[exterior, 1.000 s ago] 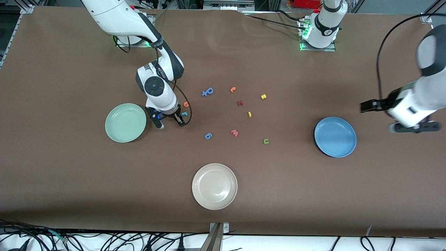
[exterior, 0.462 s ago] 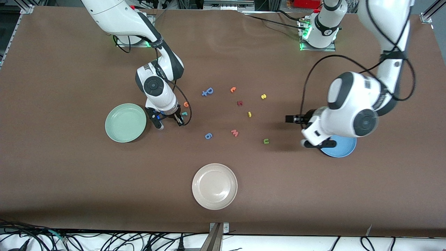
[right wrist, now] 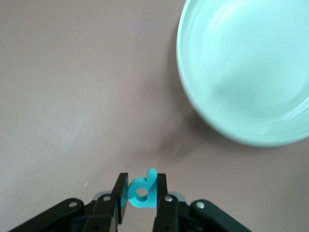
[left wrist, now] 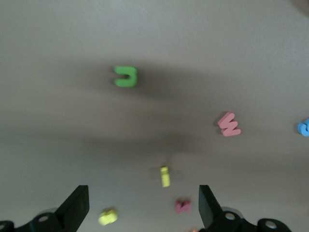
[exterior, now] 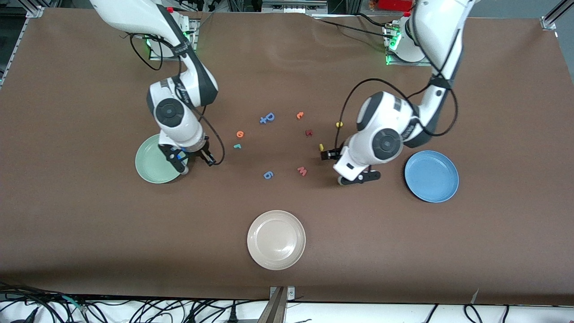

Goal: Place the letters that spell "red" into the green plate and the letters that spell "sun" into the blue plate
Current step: 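Carry the teal d toward the green plate while the left gripper grasps yellow letter, then drop the d on the green plate while the left gripper carries yellow letter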

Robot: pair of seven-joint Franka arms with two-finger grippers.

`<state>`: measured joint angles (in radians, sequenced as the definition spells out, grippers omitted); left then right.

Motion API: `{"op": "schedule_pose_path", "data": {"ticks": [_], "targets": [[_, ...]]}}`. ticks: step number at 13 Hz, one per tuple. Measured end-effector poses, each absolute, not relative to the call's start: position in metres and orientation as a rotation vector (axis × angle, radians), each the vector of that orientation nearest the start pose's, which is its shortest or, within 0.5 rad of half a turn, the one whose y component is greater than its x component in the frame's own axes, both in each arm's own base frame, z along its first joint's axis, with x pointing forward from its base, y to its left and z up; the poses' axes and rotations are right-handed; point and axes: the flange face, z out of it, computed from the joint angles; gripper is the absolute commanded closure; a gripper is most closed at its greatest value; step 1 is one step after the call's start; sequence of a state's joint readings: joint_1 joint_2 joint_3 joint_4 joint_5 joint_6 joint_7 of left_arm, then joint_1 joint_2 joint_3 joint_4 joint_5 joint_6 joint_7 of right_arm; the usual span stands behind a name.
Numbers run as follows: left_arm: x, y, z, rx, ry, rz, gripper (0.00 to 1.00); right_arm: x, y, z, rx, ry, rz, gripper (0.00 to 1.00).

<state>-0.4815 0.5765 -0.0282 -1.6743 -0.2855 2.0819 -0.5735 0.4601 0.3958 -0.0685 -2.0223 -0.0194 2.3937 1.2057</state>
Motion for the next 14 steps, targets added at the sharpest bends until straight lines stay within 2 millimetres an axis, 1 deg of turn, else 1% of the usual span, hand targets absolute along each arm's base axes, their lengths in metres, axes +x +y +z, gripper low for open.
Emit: {"op": "schedule_pose_path", "data": {"ticks": [2, 3, 4, 5, 6, 7, 8, 9, 10, 11, 12, 13, 14], "targets": [[0.543, -0.353, 0.221, -3.208, -0.487, 0.356, 0.0, 0.564, 0.189, 0.263, -3.026, 1.128, 0.01, 0.83], [0.53, -0.358, 0.206, -3.203, -0.549, 0.308, 0.0, 0.568, 0.17, 0.264, -3.061, 1.078, 0.022, 0.83], [0.518, -0.36, 0.193, -3.192, -0.596, 0.286, 0.0, 0.572, 0.153, 0.263, -3.093, 1.027, 0.033, 0.82], [0.511, -0.361, 0.186, -3.177, -0.631, 0.286, 0.04, 0.574, 0.139, 0.261, -3.115, 0.989, 0.043, 0.81], [0.507, -0.361, 0.183, -3.163, -0.661, 0.292, 0.11, 0.575, 0.129, 0.259, -3.131, 0.967, 0.053, 0.81], [0.505, -0.361, 0.181, -3.152, -0.684, 0.298, 0.2, 0.574, 0.123, 0.256, -3.14, 0.96, 0.064, 0.82], [0.501, -0.363, 0.179, -3.143, -0.7, 0.303, 0.34, 0.573, 0.117, 0.25, -3.151, 0.957, 0.082, 0.82], [0.498, -0.366, 0.178, -3.136, -0.709, 0.308, 0.51, 0.573, 0.108, 0.242, -3.168, 0.947, 0.104, 0.82], [0.495, -0.37, 0.176, -3.131, -0.714, 0.311, 0.67, 0.572, 0.097, 0.231, -3.188, 0.932, 0.132, 0.81], [0.492, -0.373, 0.175, -3.125, -0.722, 0.314, 0.81, 0.571, 0.088, 0.22, -3.205, 0.927, 0.161, 0.58], [0.489, -0.376, 0.174, -3.118, -0.736, 0.317, 0.88, 0.57, 0.084, 0.209, -3.217, 0.924, 0.186, 0.12], [0.488, -0.378, 0.173, -3.114, -0.745, 0.318, 0.97, 0.568, 0.083, 0.202, -3.224, 0.923, 0.202, 0.02], [0.487, -0.378, 0.172, -3.113, -0.747, 0.318, 1.0, 0.568, 0.083, 0.199, -3.228, 0.921, 0.208, 0.02]]}}
